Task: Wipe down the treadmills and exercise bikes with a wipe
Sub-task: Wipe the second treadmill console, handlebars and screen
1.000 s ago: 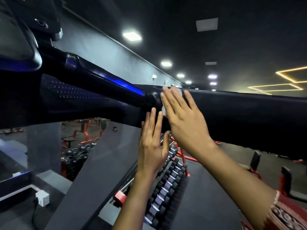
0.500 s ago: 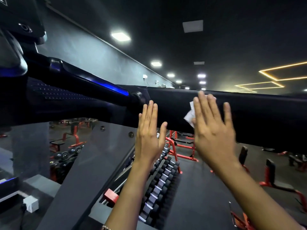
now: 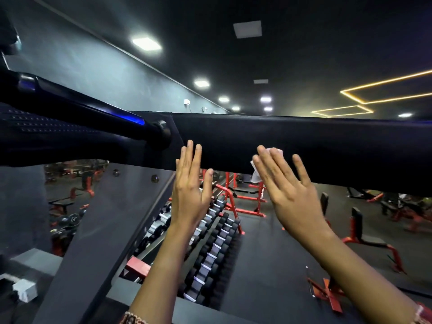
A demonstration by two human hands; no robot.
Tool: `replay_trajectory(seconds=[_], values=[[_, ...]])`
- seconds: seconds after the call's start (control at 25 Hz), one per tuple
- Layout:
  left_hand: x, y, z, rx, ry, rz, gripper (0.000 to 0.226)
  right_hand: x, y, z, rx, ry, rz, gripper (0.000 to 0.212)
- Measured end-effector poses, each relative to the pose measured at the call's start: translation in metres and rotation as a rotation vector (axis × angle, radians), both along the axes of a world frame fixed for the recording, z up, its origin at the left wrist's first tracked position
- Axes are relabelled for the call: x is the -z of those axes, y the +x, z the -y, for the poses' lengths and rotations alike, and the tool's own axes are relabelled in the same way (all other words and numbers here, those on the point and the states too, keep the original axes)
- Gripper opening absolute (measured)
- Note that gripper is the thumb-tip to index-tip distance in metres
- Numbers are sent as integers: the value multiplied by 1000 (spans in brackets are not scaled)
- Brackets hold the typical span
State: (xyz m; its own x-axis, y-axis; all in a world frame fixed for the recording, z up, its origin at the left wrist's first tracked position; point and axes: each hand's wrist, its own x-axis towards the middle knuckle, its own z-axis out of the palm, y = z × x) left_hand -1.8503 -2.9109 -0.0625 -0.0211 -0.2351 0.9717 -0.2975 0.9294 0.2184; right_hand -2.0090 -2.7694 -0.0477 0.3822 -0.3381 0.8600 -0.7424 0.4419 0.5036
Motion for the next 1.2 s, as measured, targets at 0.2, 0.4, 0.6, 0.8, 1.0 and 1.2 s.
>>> replay_trajectory(seconds=[0.2,0.4,0.6,0.8,1.0,1.2], values=[[4,16,12,-45,-30,58,54,-11,48,68,-81,26,-71,54],[7,23,22,-75,-17,67,56,-18,72,98,-127,64,-123,49],[9,-8,-4,-28,-128,81,53,-12,21,43,-110,25,-116,47],[11,-60,-50,49,-160,38,54,-6,-37,-30,-20,-41,-111,47],[15,-86,-76,105,-181,48,53,3,-88,-93,92,-89,-32,52],[5,-89,-80,94,-196,39,53,1,-69,-80,7,-172,220,51]])
